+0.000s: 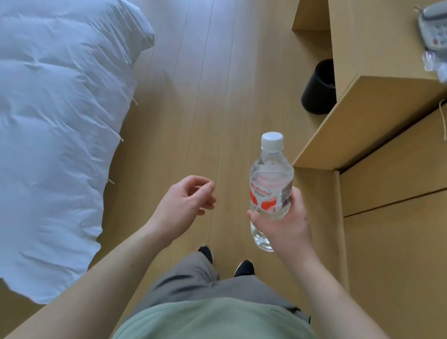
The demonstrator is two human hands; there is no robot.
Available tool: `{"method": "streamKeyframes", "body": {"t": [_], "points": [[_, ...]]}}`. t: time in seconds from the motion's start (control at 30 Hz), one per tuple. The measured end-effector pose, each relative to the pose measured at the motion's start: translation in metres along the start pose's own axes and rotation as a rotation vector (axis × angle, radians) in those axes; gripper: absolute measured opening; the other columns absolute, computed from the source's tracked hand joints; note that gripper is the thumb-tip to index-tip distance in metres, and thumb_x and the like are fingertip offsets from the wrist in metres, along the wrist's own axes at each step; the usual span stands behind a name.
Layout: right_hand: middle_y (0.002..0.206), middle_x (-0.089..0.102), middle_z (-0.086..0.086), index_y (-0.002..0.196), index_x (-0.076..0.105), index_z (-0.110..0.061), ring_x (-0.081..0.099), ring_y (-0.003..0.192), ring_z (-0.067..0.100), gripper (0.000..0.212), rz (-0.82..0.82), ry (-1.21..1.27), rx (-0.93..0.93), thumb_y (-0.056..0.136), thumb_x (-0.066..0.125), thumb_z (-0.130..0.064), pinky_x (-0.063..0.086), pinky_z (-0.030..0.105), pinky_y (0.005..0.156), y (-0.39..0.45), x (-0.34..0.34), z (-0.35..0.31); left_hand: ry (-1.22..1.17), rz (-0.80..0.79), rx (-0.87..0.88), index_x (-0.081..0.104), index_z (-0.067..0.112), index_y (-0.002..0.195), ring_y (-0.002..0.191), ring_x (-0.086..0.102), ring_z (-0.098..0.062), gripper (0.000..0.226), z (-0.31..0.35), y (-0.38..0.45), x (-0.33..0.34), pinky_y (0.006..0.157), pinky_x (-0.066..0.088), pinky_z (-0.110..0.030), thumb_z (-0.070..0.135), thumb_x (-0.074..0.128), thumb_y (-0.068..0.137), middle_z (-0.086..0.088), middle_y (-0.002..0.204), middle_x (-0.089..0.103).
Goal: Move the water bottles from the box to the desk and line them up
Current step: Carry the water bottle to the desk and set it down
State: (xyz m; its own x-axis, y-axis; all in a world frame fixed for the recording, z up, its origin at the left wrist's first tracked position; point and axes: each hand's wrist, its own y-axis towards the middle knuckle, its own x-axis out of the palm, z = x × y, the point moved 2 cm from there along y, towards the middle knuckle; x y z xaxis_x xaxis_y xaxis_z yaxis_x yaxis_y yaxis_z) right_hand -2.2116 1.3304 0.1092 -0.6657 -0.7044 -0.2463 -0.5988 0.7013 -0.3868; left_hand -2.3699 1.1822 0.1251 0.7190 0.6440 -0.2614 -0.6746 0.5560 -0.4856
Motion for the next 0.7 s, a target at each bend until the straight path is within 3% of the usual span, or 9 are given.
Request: {"method": "streamKeyframes", "body": {"t": [0.37, 0.7], "points": [[0.101, 0.068, -0.024, 0.121, 0.053, -0.032, 0.067, 0.096, -0.001, 0.063, 0.066, -0.002, 0.031, 0.07, 0.089, -0.021, 0.058, 0.038, 0.093, 0.147, 0.031, -0.053, -0.011, -0.052, 0.007, 0.065, 0.022, 0.111, 0.088, 0.073, -0.014, 0.016, 0.064, 0.169, -0.035, 0.088, 0.061, -0.038, 0.033, 0.056, 0.104, 0.0, 0.093, 0.076], [0.101, 0.068, -0.024, 0.12, 0.052, -0.035, 0.066, 0.097, -0.003, 0.062, 0.156, 0.028, 0.075, 0.072, 0.087, -0.021, 0.056, 0.036, 0.094, 0.27, 0.082, -0.134, -0.016, -0.15, 0.021, 0.066, 0.023, 0.109, 0.087, 0.074, -0.013, 0.015, 0.151, 0.32, -0.089, 0.087, 0.06, -0.036, 0.034, 0.058, 0.103, 0.0, 0.092, 0.076]]}}
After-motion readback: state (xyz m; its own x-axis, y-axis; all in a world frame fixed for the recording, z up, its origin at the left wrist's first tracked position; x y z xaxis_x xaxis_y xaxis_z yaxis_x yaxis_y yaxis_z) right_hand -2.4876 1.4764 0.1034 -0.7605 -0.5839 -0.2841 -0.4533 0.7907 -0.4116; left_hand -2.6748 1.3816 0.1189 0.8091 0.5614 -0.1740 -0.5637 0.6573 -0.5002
